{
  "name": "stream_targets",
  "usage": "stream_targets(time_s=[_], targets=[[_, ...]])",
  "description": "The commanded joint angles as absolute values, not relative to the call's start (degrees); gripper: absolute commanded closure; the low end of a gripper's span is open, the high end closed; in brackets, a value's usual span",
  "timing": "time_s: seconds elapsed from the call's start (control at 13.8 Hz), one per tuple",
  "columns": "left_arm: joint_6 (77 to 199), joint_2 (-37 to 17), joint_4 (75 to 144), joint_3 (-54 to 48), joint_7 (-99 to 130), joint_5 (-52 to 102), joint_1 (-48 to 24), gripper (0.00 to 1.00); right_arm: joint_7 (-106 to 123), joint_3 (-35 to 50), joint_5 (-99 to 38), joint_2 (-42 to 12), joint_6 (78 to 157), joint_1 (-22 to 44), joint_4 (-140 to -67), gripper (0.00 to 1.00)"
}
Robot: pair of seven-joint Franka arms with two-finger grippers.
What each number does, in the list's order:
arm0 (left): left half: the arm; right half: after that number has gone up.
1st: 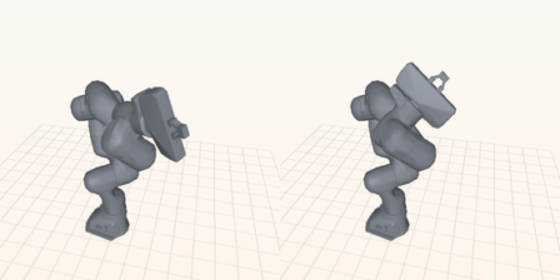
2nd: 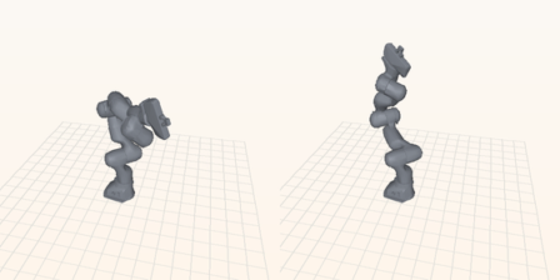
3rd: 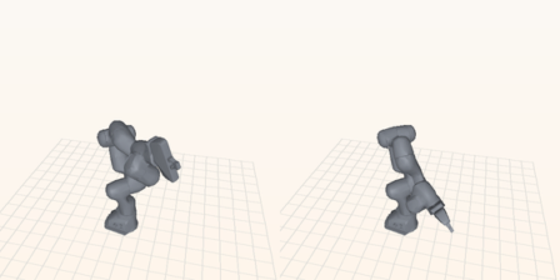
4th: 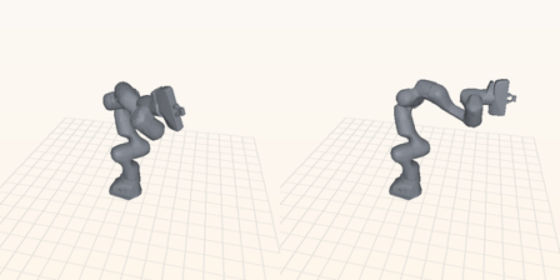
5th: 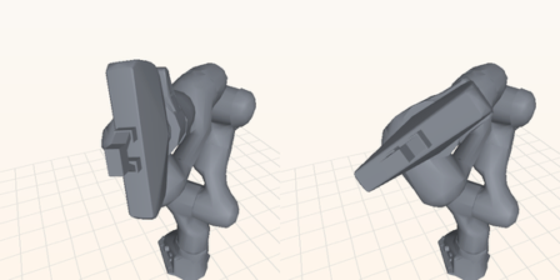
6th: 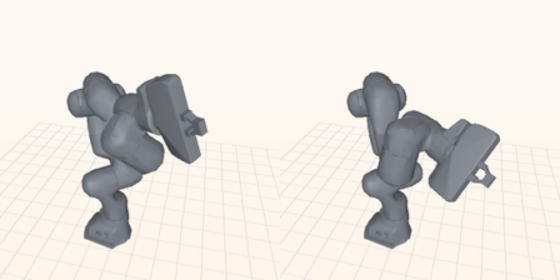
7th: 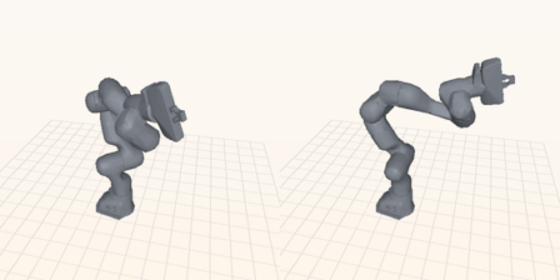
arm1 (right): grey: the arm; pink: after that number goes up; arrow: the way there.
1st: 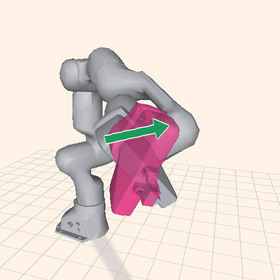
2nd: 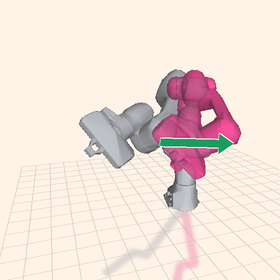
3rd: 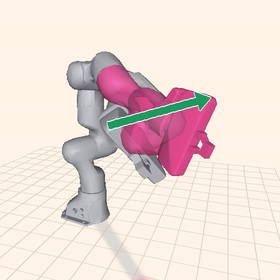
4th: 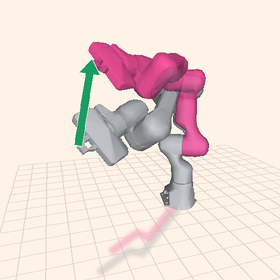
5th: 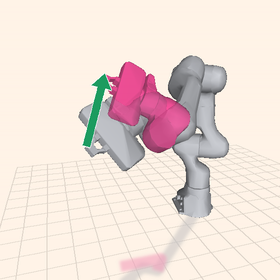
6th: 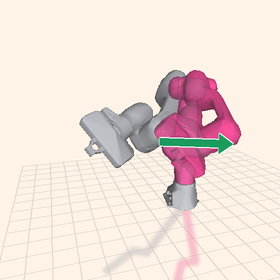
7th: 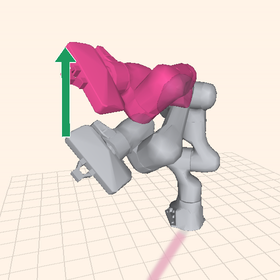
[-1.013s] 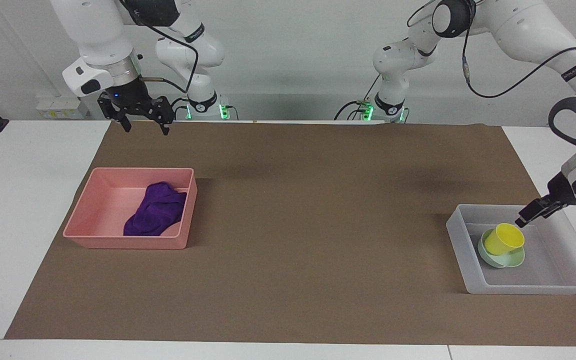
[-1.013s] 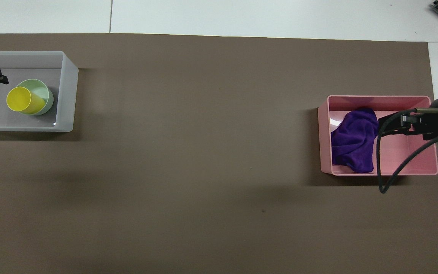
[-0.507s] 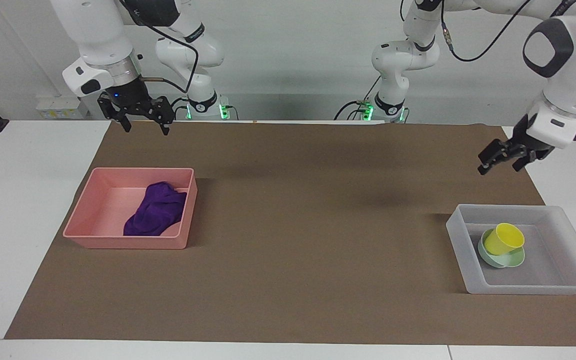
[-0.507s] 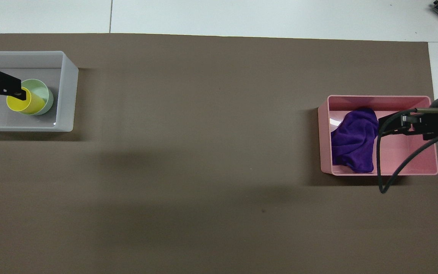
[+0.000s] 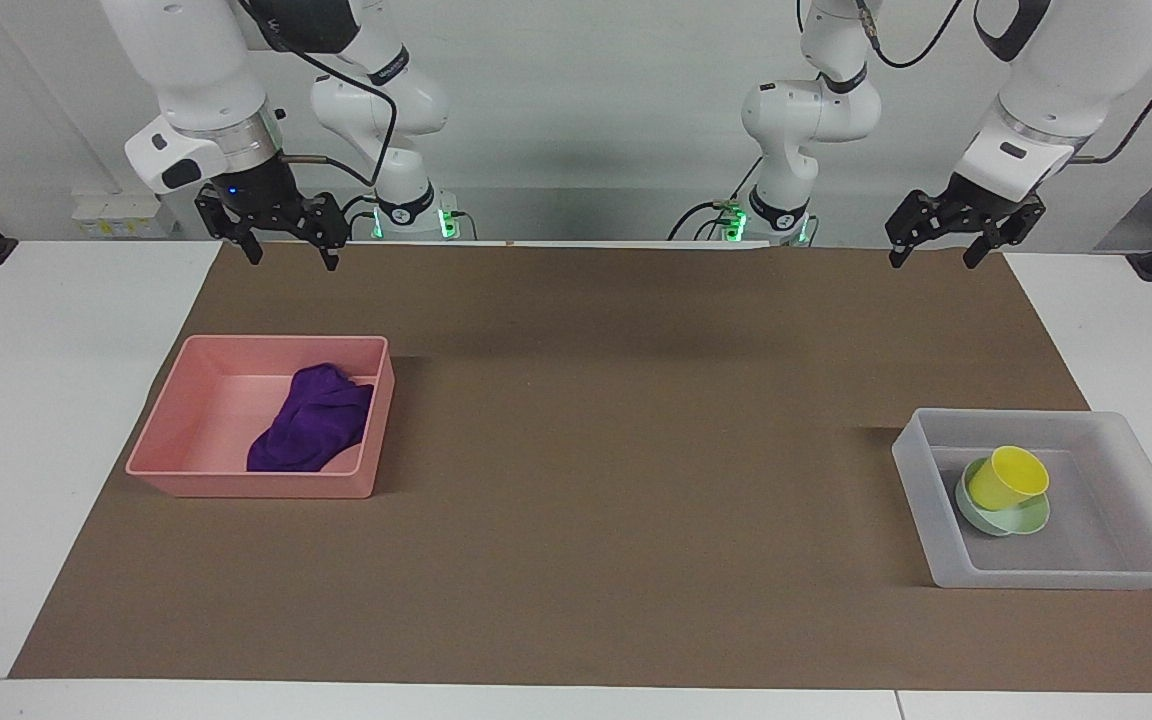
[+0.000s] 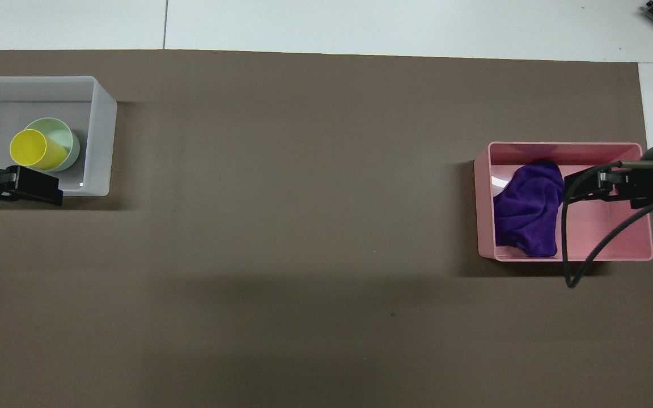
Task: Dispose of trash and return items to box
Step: 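Open the left gripper and withdraw it from the clear bin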
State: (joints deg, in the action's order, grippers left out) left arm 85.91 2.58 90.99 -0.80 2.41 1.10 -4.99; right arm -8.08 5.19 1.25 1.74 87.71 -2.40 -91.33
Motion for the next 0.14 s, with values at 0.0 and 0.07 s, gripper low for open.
stream_targets(time_s=[0.0, 0.07], targets=[[84.6, 2.7, 91.0, 0.4, 1.3, -0.3, -5.6, 0.00, -6.5, 5.4, -0.1, 1.9, 87.1, -3.3, -91.3, 0.00], [84.3, 2.8, 90.9, 0.7, 1.5, -0.4, -5.7, 0.00, -6.5, 5.4, -0.1, 1.9, 87.1, -3.3, -91.3, 0.00]])
